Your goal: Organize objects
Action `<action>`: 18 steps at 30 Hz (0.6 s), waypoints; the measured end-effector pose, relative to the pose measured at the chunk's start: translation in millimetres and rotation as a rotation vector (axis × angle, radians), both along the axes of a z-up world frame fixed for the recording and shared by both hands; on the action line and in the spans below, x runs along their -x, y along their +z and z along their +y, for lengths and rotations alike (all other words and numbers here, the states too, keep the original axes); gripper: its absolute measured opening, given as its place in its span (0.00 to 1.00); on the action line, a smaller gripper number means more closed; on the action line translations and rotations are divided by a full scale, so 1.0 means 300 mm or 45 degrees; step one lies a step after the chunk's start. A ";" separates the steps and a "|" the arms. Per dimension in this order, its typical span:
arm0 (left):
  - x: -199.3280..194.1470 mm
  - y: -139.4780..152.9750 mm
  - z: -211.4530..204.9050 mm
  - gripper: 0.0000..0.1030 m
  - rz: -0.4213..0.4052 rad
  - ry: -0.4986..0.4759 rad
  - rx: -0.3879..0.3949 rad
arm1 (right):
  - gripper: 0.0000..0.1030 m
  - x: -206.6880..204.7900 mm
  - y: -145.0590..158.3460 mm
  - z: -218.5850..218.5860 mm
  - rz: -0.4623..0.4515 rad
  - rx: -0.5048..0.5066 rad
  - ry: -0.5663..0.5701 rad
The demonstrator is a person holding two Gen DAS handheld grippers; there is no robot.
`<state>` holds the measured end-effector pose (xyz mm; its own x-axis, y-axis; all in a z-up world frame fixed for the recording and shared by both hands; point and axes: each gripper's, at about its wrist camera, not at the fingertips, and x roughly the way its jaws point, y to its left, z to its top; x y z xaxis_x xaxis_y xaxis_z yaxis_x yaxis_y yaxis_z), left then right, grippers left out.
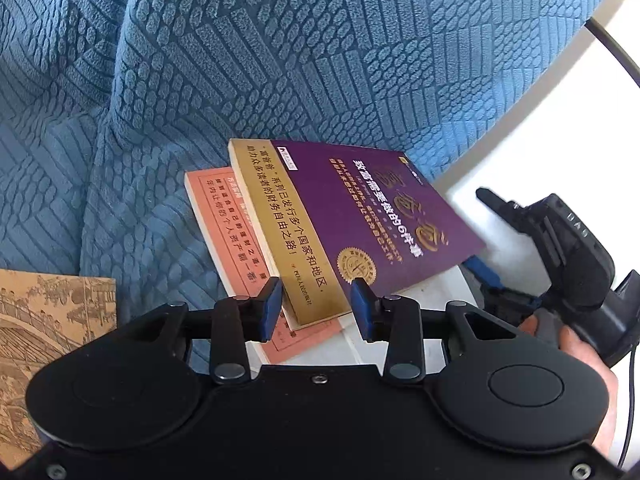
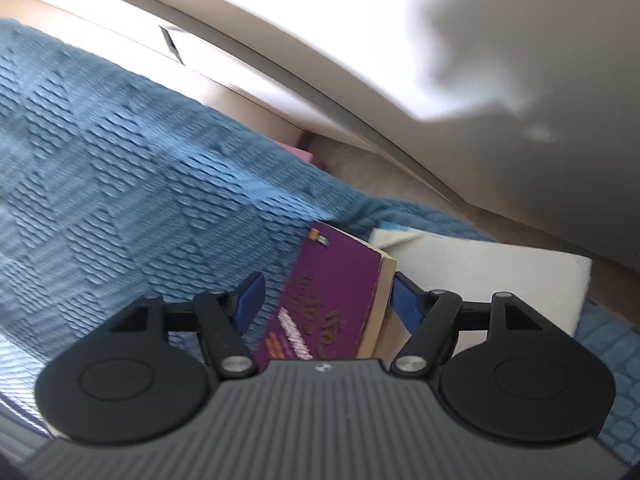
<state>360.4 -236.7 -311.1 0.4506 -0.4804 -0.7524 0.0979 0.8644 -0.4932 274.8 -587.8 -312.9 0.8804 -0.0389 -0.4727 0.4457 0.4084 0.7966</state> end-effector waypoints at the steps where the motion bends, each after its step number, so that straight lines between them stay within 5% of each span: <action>1: 0.004 0.004 -0.004 0.34 -0.004 -0.001 0.000 | 0.69 0.002 0.009 0.001 -0.025 0.007 0.002; 8: 0.032 0.018 -0.016 0.34 -0.038 0.002 -0.012 | 0.69 0.012 0.035 -0.004 -0.192 -0.016 0.014; 14: 0.036 0.017 -0.006 0.34 -0.017 0.027 -0.005 | 0.69 0.005 -0.010 -0.021 -0.146 -0.116 0.034; 18: 0.043 0.028 0.016 0.34 -0.013 0.063 0.028 | 0.68 0.019 -0.010 -0.024 -0.305 -0.218 0.057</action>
